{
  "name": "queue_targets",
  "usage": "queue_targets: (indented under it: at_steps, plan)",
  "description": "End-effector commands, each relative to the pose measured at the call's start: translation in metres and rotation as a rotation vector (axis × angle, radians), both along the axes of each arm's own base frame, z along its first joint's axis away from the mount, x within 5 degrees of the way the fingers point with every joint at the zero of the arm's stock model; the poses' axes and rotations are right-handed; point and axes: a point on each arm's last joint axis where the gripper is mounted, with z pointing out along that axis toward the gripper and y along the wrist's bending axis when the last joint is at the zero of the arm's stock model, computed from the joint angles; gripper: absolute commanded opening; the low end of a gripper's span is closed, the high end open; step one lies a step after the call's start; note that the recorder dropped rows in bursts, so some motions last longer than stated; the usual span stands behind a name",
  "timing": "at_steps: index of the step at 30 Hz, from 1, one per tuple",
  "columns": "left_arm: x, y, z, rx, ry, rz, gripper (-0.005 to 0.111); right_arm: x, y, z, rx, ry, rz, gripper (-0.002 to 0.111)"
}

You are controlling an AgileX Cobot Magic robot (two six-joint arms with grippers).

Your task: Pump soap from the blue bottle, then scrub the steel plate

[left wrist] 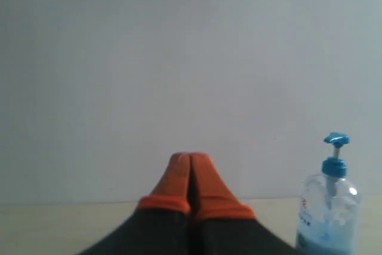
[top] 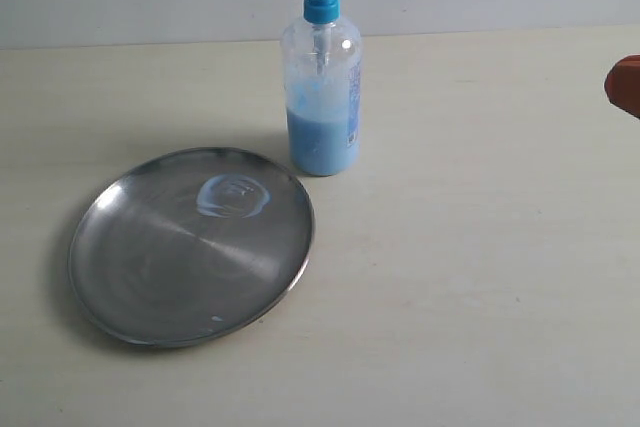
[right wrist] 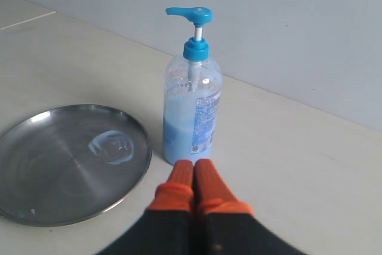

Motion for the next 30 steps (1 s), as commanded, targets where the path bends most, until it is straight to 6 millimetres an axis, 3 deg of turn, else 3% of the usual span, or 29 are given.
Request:
queue_targets:
  at_steps: [1,19,30]
  plan:
    - [0.003,0.002,-0.010,0.024,0.010,0.062,0.000,0.000,-0.001,0.000,-0.001,-0.008,-0.001,0.000]
    - [0.013,0.004,-0.057,0.028,0.152,0.101,0.000,-0.001,0.000,0.000,0.005,-0.004,-0.001,0.000]
    - [0.013,0.007,-0.071,0.041,0.307,0.151,0.000,0.000,-0.001,0.000,0.001,-0.006,-0.001,0.000]
